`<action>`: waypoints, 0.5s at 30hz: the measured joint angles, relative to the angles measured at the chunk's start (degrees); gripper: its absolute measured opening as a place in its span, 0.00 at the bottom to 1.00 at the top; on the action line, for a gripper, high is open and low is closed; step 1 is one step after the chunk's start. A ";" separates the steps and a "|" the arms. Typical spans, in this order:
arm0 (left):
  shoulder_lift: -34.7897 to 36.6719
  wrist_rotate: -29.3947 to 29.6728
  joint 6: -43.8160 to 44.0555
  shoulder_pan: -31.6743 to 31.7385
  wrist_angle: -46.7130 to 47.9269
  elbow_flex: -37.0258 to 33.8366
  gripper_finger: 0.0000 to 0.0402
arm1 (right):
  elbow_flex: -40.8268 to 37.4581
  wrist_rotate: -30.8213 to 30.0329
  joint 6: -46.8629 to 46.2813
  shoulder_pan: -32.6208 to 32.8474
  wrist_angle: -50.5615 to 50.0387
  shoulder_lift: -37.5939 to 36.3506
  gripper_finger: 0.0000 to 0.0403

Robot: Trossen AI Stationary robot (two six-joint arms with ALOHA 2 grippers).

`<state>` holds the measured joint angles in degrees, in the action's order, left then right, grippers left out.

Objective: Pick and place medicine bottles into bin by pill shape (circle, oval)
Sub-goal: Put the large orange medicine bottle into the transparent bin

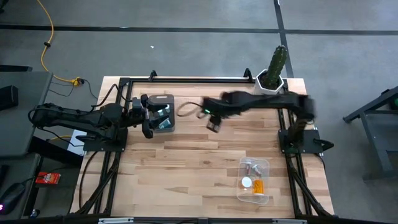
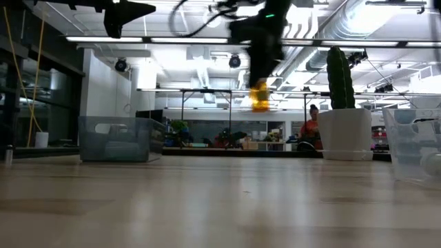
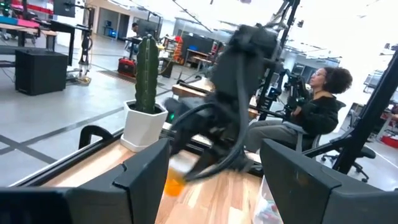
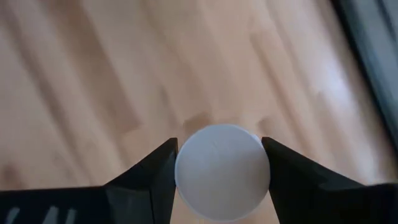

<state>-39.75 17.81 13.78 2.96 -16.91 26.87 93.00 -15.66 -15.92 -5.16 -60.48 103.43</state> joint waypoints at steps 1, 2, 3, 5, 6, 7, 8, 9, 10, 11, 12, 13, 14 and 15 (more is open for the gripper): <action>0.00 -0.33 0.00 0.00 0.00 0.00 0.60 | -4.74 0.63 -1.70 0.99 2.58 -3.54 0.46; 0.00 -0.62 -0.02 0.00 0.00 0.00 0.60 | -9.21 1.52 -3.27 2.04 5.93 -7.32 0.46; 0.01 -0.75 -0.02 0.00 0.00 0.00 0.60 | -13.08 2.45 -5.03 3.16 9.34 -10.86 0.46; 0.00 -0.81 0.00 0.00 0.00 0.00 0.60 | -19.81 3.02 -8.74 5.58 16.64 -17.58 0.46; 0.00 -0.89 0.00 0.00 0.00 0.00 0.60 | -22.55 3.12 -10.20 6.72 20.30 -20.34 0.46; 0.00 -0.91 -0.09 0.00 0.00 0.00 0.60 | -24.97 3.07 -11.27 7.85 24.16 -23.10 0.46; 0.00 -0.92 -0.52 0.00 0.00 0.00 0.60 | -27.00 2.73 -12.27 8.89 27.76 -25.58 0.46; 0.00 -0.92 -0.85 0.00 0.00 0.00 0.60 | -28.64 2.07 -12.68 9.73 31.53 -27.82 0.46; 0.00 -1.00 -1.07 0.00 0.00 0.00 0.60 | -30.00 1.49 -12.82 10.51 35.16 -29.86 0.46; 0.00 -1.30 -1.34 0.00 0.00 0.00 0.60 | -31.12 0.65 -12.67 11.13 38.37 -31.49 0.46; 0.00 -1.74 -1.54 0.00 -0.02 0.00 0.60 | -32.02 0.34 -12.21 11.60 41.41 -32.92 0.46; 0.00 -2.49 -1.55 0.01 -0.01 0.00 0.60 | -32.72 -0.21 -11.42 11.88 43.70 -34.14 0.46; 0.00 -3.40 -1.52 0.02 -0.01 0.00 0.60 | -33.16 -0.47 -10.84 12.05 45.76 -35.11 0.46; 0.00 -4.50 -1.49 0.00 -0.02 0.00 0.60 | -33.30 -0.45 -9.89 12.10 47.27 -35.98 0.46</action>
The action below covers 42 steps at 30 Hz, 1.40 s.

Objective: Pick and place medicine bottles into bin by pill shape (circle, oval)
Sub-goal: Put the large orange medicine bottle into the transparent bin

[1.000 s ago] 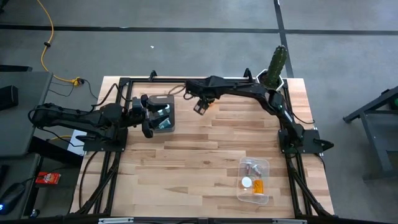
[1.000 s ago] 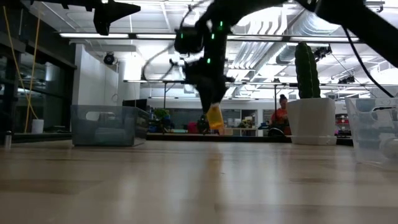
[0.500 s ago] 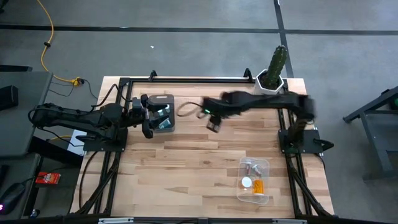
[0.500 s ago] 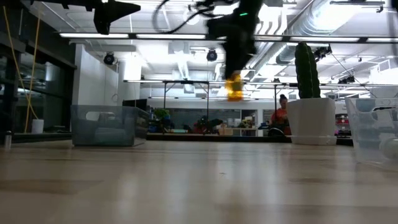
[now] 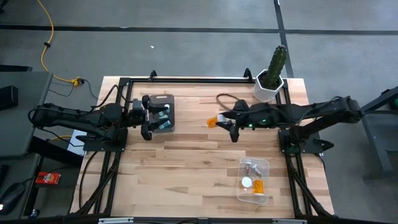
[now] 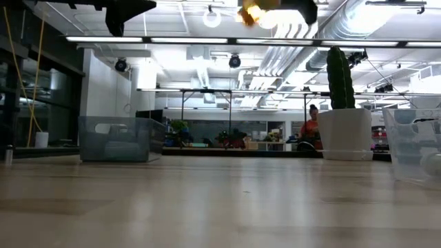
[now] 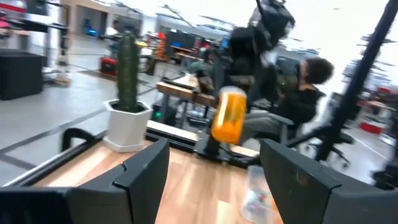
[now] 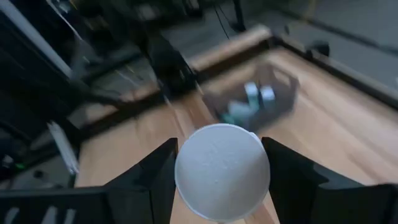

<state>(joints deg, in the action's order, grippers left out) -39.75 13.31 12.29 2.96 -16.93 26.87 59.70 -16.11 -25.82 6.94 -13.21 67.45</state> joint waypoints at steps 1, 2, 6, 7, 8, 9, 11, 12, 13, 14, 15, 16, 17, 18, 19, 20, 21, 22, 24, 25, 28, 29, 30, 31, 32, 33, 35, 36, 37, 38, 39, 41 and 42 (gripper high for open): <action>0.00 -1.21 0.02 0.01 0.00 0.00 0.60 | -0.12 0.04 0.81 0.00 1.09 -0.71 0.46; 0.00 -2.27 0.05 -0.02 0.00 0.00 0.60 | -0.14 0.17 1.60 -0.02 2.07 -1.19 0.46; 0.00 -3.40 1.04 -0.02 0.00 0.00 0.59 | -0.22 0.37 3.22 -0.17 3.46 -1.69 0.46; 0.00 -3.40 1.05 -0.02 0.00 0.00 0.59 | -0.22 0.87 3.37 -0.17 3.44 -1.69 0.46; 0.00 -3.41 1.04 -0.02 0.00 0.00 0.59 | -0.22 1.62 3.36 -0.17 3.54 -1.68 0.46; 0.00 -3.45 1.03 0.00 0.00 0.00 0.59 | -0.22 2.20 3.36 -0.17 3.53 -1.58 0.46; 0.00 -3.47 1.03 -0.02 0.00 0.00 0.59 | -0.23 2.78 3.37 -0.17 3.27 -1.33 0.46; 0.00 -3.47 1.03 -0.02 0.00 0.00 0.59 | -0.26 2.81 3.36 -0.17 3.13 -1.32 0.46; 0.00 -3.49 1.03 -0.02 0.00 0.00 0.59 | -0.26 2.83 3.36 -0.17 3.25 -1.34 0.46; 0.00 -3.49 1.03 -0.02 0.00 0.00 0.59 | -0.26 2.82 3.36 -0.17 3.40 -1.34 0.46; 0.00 -3.49 1.03 -0.02 0.00 0.00 0.59 | -0.26 2.81 3.36 -0.17 3.41 -1.34 0.46; 0.00 -3.49 1.03 -0.02 0.00 0.00 0.59 | -0.26 2.84 3.36 -0.17 3.38 -1.34 0.46; 0.00 -3.49 1.03 -0.02 0.00 0.00 0.59 | -0.26 3.12 3.22 -0.17 3.43 -1.34 0.46; 0.00 -3.49 1.03 -0.02 0.00 0.00 0.59 | -0.26 3.78 2.46 -0.17 3.53 -1.34 0.46; 0.00 -3.45 1.03 -0.02 0.00 0.00 0.59 | -0.26 4.62 1.29 -0.17 3.54 -1.34 0.46; 0.00 -3.28 1.03 -0.02 0.00 0.00 0.59 | -0.26 5.63 -0.40 -0.17 3.34 -1.34 0.46; 0.00 -2.92 1.03 -0.02 0.00 0.00 0.59 | -0.26 6.66 -2.37 -0.17 3.01 -1.34 0.46; 0.00 -2.74 1.03 -0.02 0.00 0.00 0.59 | -0.26 7.72 -4.35 0.09 2.54 -1.34 0.46; 0.00 -2.72 1.03 -0.02 0.00 0.00 0.59 | -0.26 9.69 -9.13 1.57 0.03 -1.34 0.46; 0.00 -2.67 1.05 -0.02 0.00 0.00 0.59 | -0.26 10.46 -11.50 2.71 -2.08 -1.34 0.46; 0.00 -2.55 1.04 -0.01 0.00 0.00 0.59 | -0.26 11.16 -19.27 7.81 -10.81 -1.34 0.46; 0.00 -2.55 1.03 -0.02 0.00 0.00 0.59 | -0.26 11.16 -22.51 9.84 -14.09 -1.34 0.46; 0.00 -2.55 1.04 -0.02 0.00 0.00 0.59 | -0.26 11.14 -26.02 12.04 -17.10 -1.31 0.46; 0.00 -2.55 1.03 -0.01 0.00 0.00 0.59 | -0.25 11.02 -29.67 14.37 -19.97 -1.12 0.46; 0.00 -2.52 1.03 0.02 0.00 0.00 0.59 | -0.24 10.59 -33.52 16.83 -22.72 -0.85 0.46; 0.00 -2.41 1.03 0.02 0.02 0.00 0.59 | -0.24 10.23 -37.48 19.43 -25.21 -0.44 0.46; 0.00 -2.33 1.05 0.02 0.02 0.00 0.59 | -0.24 9.77 -44.54 24.46 -29.57 0.82 0.46; 0.00 -2.33 1.03 0.02 0.06 0.00 0.59 | -0.24 9.46 -47.94 26.85 -31.40 1.68 0.46; 0.00 -2.31 1.03 0.02 0.07 0.00 0.59 | -0.24 9.20 -51.28 29.21 -33.33 2.72 0.46; 0.00 -2.31 1.03 0.02 0.07 0.00 0.59 | -0.24 9.10 -54.33 31.31 -35.23 3.81 0.46; 0.00 -2.31 1.05 0.02 0.07 0.00 0.59 | -0.24 8.88 -56.92 33.22 -36.90 5.02 0.46; 0.00 -2.29 1.03 0.02 0.09 0.00 0.59 | -0.24 7.98 -61.86 36.13 -40.75 7.38 0.46; 0.00 -2.25 1.03 0.02 0.09 0.00 0.59 | -0.24 7.35 -64.11 37.09 -42.79 8.53 0.46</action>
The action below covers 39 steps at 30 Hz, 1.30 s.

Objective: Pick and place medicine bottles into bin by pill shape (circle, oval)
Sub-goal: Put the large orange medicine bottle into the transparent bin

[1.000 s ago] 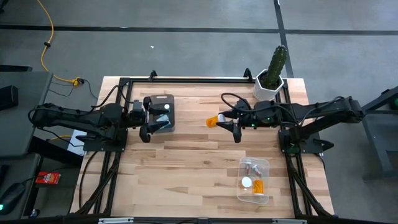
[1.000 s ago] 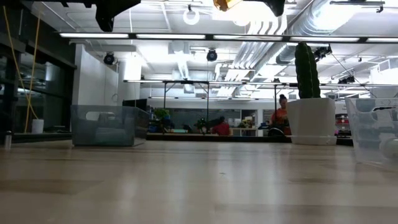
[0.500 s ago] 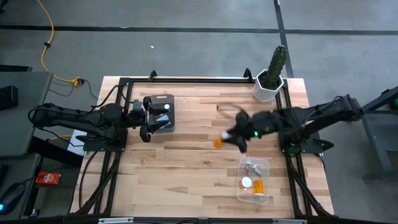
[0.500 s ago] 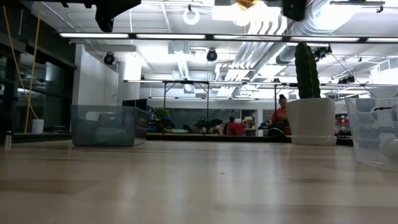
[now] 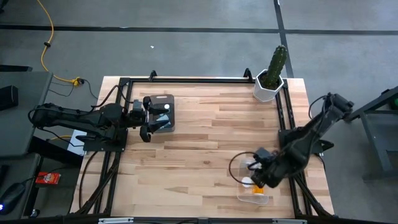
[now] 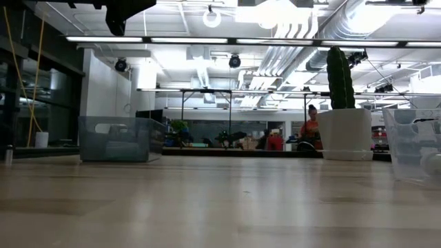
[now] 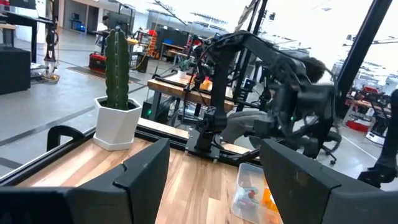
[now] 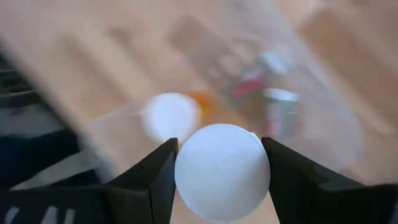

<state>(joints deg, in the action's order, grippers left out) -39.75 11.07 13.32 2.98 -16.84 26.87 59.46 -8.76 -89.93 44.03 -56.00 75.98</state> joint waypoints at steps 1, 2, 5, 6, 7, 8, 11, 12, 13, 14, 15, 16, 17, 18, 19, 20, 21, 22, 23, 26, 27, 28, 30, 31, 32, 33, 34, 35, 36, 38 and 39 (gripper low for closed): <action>0.00 0.05 0.00 0.00 0.00 0.00 0.59 | 0.00 -0.60 -1.88 0.69 -1.81 1.18 0.46; 0.00 0.07 0.01 0.00 0.02 0.00 0.59 | 0.00 -1.17 -3.55 1.18 -3.58 2.28 0.46; 0.00 0.07 0.02 0.00 0.04 0.00 0.59 | 0.00 -3.14 -6.36 1.73 -6.11 5.31 0.46; 0.00 0.07 0.02 0.00 0.04 0.00 0.59 | 0.00 -3.59 -6.32 1.73 -5.22 6.12 0.46; 0.00 0.07 0.02 0.00 0.04 0.00 0.59 | 0.00 -3.95 -5.66 1.71 -3.86 6.83 0.46; 0.00 0.07 0.04 0.00 0.06 0.00 0.59 | 0.00 -4.16 -4.65 1.71 -2.33 7.60 0.46; 0.00 0.07 0.04 0.00 0.09 0.00 0.59 | 0.02 -4.20 -1.79 1.70 1.45 9.79 0.46; 0.00 0.07 0.04 0.00 0.11 0.00 0.59 | 0.03 -4.23 -1.48 1.71 1.81 10.43 0.46; -0.01 0.07 0.04 0.00 0.11 0.00 0.59 | 0.04 -4.31 -1.45 1.68 1.91 11.14 0.46; 0.00 0.07 0.04 0.00 0.11 0.00 0.59 | 0.04 -4.41 -1.49 1.70 1.77 11.84 0.46; 0.00 0.07 0.04 0.00 0.11 0.00 0.59 | 0.04 -4.61 -1.51 1.68 1.52 12.46 0.46; -0.01 0.07 0.02 0.00 0.12 0.00 0.59 | 0.04 -4.63 -1.51 1.63 1.38 12.98 0.46; -0.02 0.07 0.02 0.00 0.13 0.00 0.59 | 0.04 -4.63 -1.51 1.49 1.37 13.47 0.46; 0.00 0.07 0.04 0.00 0.13 0.00 0.59 | 0.04 -4.63 -1.51 1.34 1.42 13.90 0.46; 0.00 0.07 0.03 0.00 0.13 0.00 0.59 | 0.04 -4.63 -1.51 1.24 1.44 14.21 0.46; 0.00 0.07 0.03 0.00 0.13 0.00 0.59 | 0.04 -4.64 -1.51 1.03 1.53 14.37 0.46; -0.01 0.07 0.02 0.00 0.15 0.00 0.59 | 0.04 -4.66 -1.51 0.86 1.74 14.42 0.46; -0.02 0.07 0.02 0.00 0.22 0.00 0.59 | 0.04 -4.68 -1.49 0.65 1.84 14.46 0.46; -0.01 0.07 0.02 0.00 0.34 0.00 0.59 | 0.04 -4.70 -1.32 0.59 1.75 14.46 0.46; 0.00 0.06 0.00 0.00 0.48 0.00 0.59 | 0.04 -5.13 -1.16 0.57 1.28 14.46 0.46; 0.00 0.07 0.00 0.00 0.65 0.00 0.59 | 0.04 -5.16 -1.13 0.59 1.14 14.46 0.46; 0.00 0.07 0.00 0.00 0.87 0.00 0.59 | 0.04 -5.16 -1.12 0.59 1.02 14.46 0.46; -0.02 0.06 0.00 0.00 1.20 0.00 0.59 | 0.04 -5.16 -1.11 0.59 1.03 14.46 0.46; -0.02 0.06 0.00 0.00 1.24 0.00 0.59 | 0.04 -5.16 -1.13 0.59 1.02 14.46 0.46; -0.02 0.06 0.00 0.00 1.38 0.00 0.59 | 0.04 -5.14 -1.14 0.59 1.04 14.46 0.46; -0.02 0.05 0.00 0.00 1.54 0.00 0.59 | 0.04 -5.14 -1.11 0.59 1.02 14.46 0.46; -0.02 0.07 0.00 0.00 1.65 -0.01 0.59 | 0.04 -5.14 -1.11 0.59 1.02 14.46 0.46; -0.02 0.07 0.00 0.00 1.68 -0.02 0.59 | 0.04 -5.14 -1.11 0.59 1.02 14.46 0.46; -0.02 0.05 0.00 0.00 1.66 0.00 0.59 | 0.04 -5.12 -1.11 0.59 1.03 14.46 0.46; -0.02 0.06 0.00 0.00 1.68 0.00 0.59 | 0.04 -4.91 -1.11 0.59 1.04 14.46 0.46; -0.02 0.06 0.00 0.00 1.66 -0.01 0.59 | 0.04 -4.74 -1.09 0.59 1.04 14.46 0.46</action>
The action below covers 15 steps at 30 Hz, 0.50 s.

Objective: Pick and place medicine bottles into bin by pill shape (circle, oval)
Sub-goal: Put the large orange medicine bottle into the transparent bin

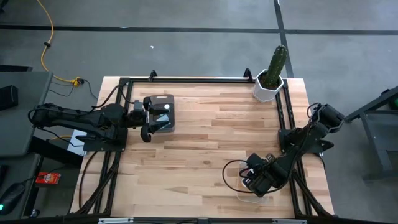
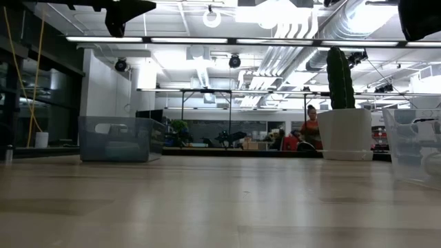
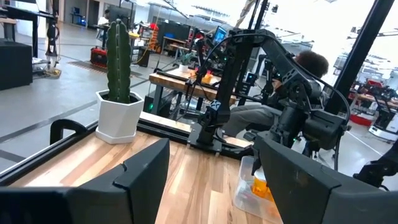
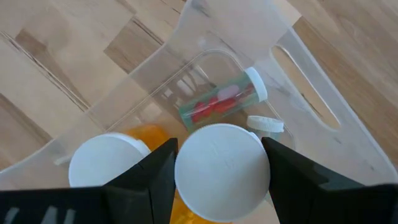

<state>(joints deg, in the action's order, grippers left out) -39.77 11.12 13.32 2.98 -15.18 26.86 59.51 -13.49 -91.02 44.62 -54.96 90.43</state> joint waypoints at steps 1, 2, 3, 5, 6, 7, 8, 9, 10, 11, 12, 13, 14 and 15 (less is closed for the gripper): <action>0.00 -0.01 0.00 0.00 0.00 0.01 0.59 | 0.00 0.09 0.00 0.00 0.00 0.00 0.46; 0.01 0.00 0.00 0.00 0.00 -0.01 0.59 | 0.00 0.11 0.00 0.00 0.00 0.00 0.46; 0.00 0.00 -0.01 0.00 0.00 -0.01 0.59 | 0.00 0.15 0.00 0.00 0.02 0.00 0.46; 0.00 0.01 0.00 0.00 0.00 -0.01 0.59 | 0.00 0.17 0.00 0.00 0.00 0.00 0.46; 0.00 -0.01 0.00 0.00 0.00 0.01 0.59 | 0.00 0.22 0.00 0.00 0.00 0.00 0.46; 0.00 0.01 -0.01 0.00 0.00 0.01 0.59 | 0.00 0.34 0.00 0.00 0.02 0.00 0.46; 0.00 0.03 -0.02 0.00 0.00 0.01 0.59 | 0.00 0.52 0.00 0.00 0.01 0.00 0.46; 0.00 0.05 -0.02 0.00 0.00 -0.01 0.59 | 0.00 0.71 0.00 0.00 0.01 0.00 0.46; 0.00 0.05 -0.01 0.00 0.00 0.00 0.59 | 0.00 1.21 0.02 0.00 0.00 0.00 0.46; 0.00 0.06 -0.01 0.00 0.00 0.00 0.59 | 0.00 1.80 0.00 0.00 0.00 0.00 0.46; 0.00 0.06 -0.01 0.00 0.00 0.01 0.59 | 0.00 2.22 0.00 0.00 0.00 0.00 0.46; 0.01 0.06 -0.01 0.00 0.00 0.01 0.59 | 0.00 2.84 0.01 0.00 0.00 0.00 0.46; 0.00 0.08 -0.02 0.00 0.00 0.00 0.59 | 0.00 3.14 -0.02 0.00 0.02 0.00 0.46; 0.00 0.08 -0.02 0.00 0.03 0.01 0.59 | 0.00 3.37 -0.36 0.00 0.02 0.00 0.46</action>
<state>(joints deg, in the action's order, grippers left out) -39.77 11.20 13.30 2.98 -15.15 26.87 59.51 -10.12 -91.39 44.62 -54.94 90.43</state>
